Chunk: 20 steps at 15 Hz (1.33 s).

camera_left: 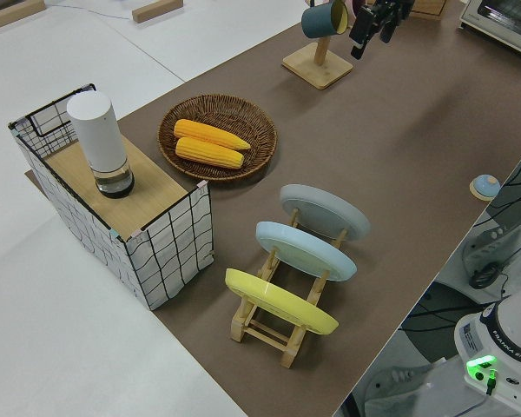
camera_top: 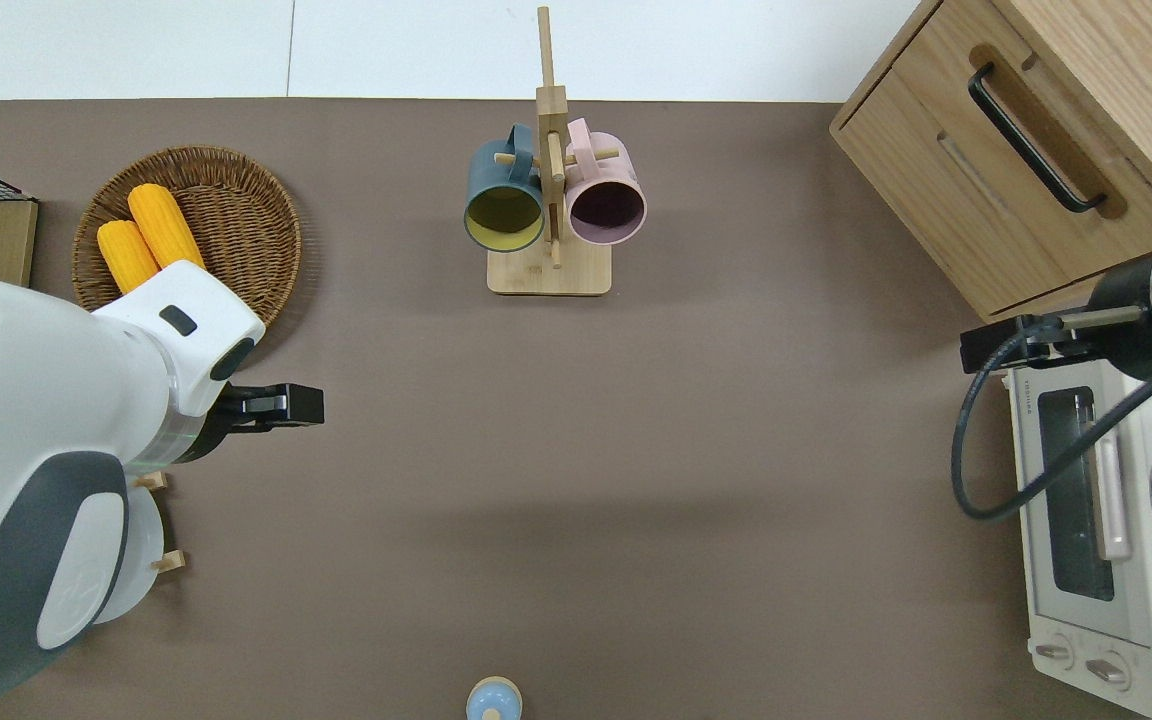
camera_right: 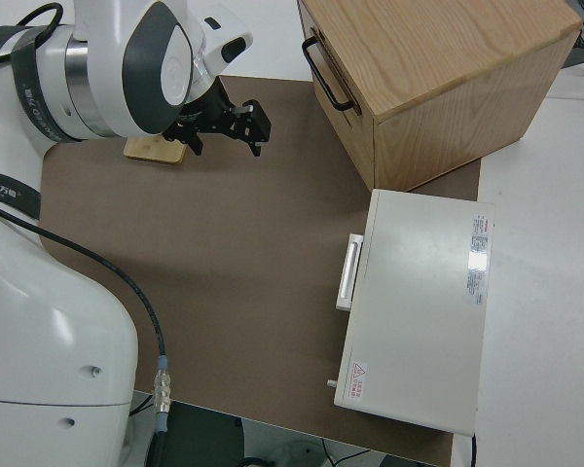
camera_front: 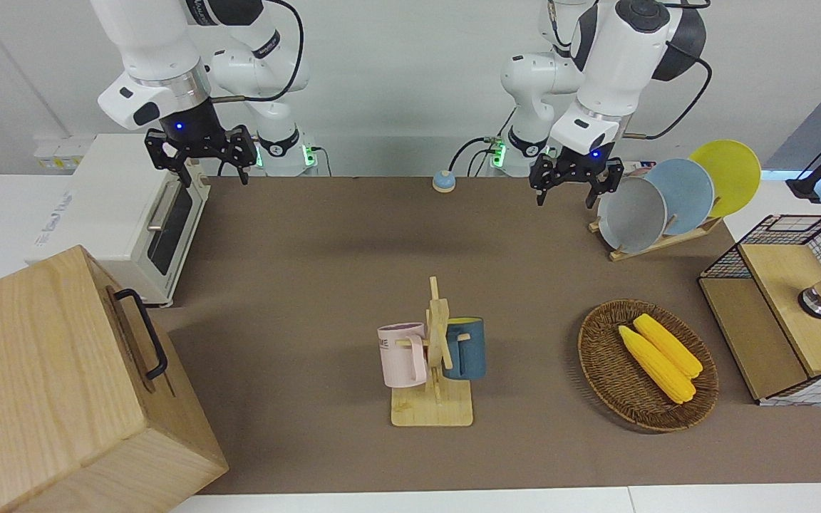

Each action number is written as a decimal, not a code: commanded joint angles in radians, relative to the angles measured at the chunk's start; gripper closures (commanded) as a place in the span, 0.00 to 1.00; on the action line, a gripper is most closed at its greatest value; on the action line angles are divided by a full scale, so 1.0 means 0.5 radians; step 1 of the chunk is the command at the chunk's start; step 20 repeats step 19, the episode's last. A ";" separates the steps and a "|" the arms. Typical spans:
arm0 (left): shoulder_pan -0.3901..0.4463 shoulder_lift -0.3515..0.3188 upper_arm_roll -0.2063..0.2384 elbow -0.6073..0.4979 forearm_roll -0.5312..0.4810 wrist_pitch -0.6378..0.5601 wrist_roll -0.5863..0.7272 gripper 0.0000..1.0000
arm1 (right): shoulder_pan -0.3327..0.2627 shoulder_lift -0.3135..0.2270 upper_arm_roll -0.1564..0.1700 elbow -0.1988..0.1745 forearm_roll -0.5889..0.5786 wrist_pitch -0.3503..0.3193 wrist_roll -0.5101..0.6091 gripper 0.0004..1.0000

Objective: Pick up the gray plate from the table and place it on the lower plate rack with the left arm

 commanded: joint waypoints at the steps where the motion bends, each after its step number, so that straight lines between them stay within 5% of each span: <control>1: -0.021 0.036 0.005 0.025 -0.017 -0.036 -0.168 0.00 | -0.045 0.019 0.041 0.040 -0.006 -0.032 0.026 0.02; 10: -0.021 -0.041 0.002 0.016 -0.005 -0.272 -0.187 0.00 | -0.045 0.019 0.041 0.043 -0.006 -0.032 0.026 0.02; 20: -0.024 -0.035 -0.005 0.022 -0.008 -0.273 -0.190 0.00 | -0.045 0.019 0.041 0.040 -0.006 -0.032 0.026 0.02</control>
